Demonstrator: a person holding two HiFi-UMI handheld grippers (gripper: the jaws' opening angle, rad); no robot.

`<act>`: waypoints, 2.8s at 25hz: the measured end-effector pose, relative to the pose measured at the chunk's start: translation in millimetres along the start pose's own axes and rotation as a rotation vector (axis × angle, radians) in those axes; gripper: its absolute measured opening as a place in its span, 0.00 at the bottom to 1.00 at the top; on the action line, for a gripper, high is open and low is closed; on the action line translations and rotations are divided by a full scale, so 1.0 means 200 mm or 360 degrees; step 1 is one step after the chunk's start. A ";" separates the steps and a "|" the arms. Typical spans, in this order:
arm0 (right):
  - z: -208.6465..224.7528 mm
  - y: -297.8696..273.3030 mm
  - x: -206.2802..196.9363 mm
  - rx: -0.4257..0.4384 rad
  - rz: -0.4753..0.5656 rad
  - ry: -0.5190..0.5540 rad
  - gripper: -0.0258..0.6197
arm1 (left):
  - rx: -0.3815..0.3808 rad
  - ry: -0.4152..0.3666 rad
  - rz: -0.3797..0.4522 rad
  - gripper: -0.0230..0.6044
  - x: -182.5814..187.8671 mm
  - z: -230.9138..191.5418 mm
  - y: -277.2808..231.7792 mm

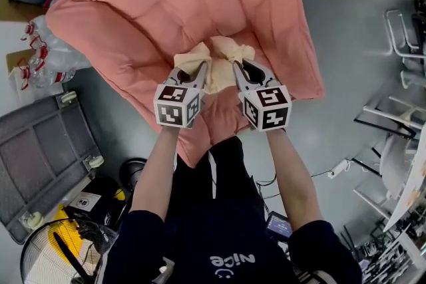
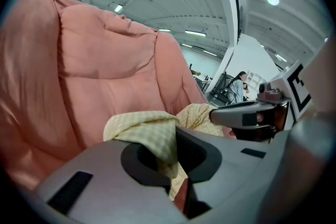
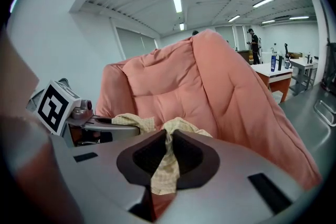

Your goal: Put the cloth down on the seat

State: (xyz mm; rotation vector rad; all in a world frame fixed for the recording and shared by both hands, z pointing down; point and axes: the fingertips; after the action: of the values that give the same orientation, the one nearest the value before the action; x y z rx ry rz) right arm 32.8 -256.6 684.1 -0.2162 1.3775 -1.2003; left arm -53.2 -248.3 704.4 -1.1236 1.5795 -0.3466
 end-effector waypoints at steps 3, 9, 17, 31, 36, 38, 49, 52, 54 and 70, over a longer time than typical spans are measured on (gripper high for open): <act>0.06 -0.09 -0.06 -0.0005 -0.0059 0.0010 0.14 | -0.0001 0.0020 -0.0044 0.11 -0.06 -0.02 -0.10; 0.15 -0.24 -0.16 0.0002 -0.0133 -0.0005 0.14 | -0.0011 -0.0009 -0.0134 0.11 -0.15 -0.04 -0.26; 0.18 -0.42 -0.32 0.0037 -0.0229 -0.0088 0.14 | -0.0027 0.0003 -0.0318 0.11 -0.29 -0.11 -0.44; 0.40 -0.60 -0.55 -0.0118 -0.0375 -0.0211 0.14 | 0.0136 0.0113 -0.0503 0.11 -0.61 -0.34 -0.57; 0.39 -0.70 -0.68 -0.0095 -0.0458 -0.0146 0.14 | 0.0132 0.0060 -0.0548 0.11 -0.66 -0.32 -0.66; 0.38 -0.71 -0.71 -0.0082 -0.0476 -0.0121 0.14 | 0.0151 0.0035 -0.0559 0.11 -0.67 -0.32 -0.67; 0.33 -0.47 -0.60 -0.0131 -0.0438 -0.0177 0.36 | 0.0079 0.0255 -0.0502 0.54 -0.60 -0.22 -0.42; 0.25 -0.33 -0.55 -0.0113 -0.0409 -0.0198 0.36 | 0.0065 0.0304 -0.0516 0.54 -0.61 -0.16 -0.27; 0.20 -0.26 -0.50 -0.0099 -0.0386 -0.0195 0.36 | 0.0037 0.0286 -0.0487 0.54 -0.57 -0.12 -0.19; -0.17 0.48 -0.12 -0.0099 -0.0065 -0.0203 0.36 | -0.0095 0.0192 -0.0053 0.54 -0.07 0.34 0.55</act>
State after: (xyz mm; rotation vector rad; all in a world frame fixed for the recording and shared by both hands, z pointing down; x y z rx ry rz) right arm 60.4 -180.1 619.7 -0.3602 1.3053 -1.1584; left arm -45.9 -158.4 610.7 -1.1950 1.6876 -0.3979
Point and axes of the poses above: the fingertips, and each gripper's own axes: y backward along the fingers, z to its right, x out of its top, and after that the axes turned 10 degrees about -z, right-handed
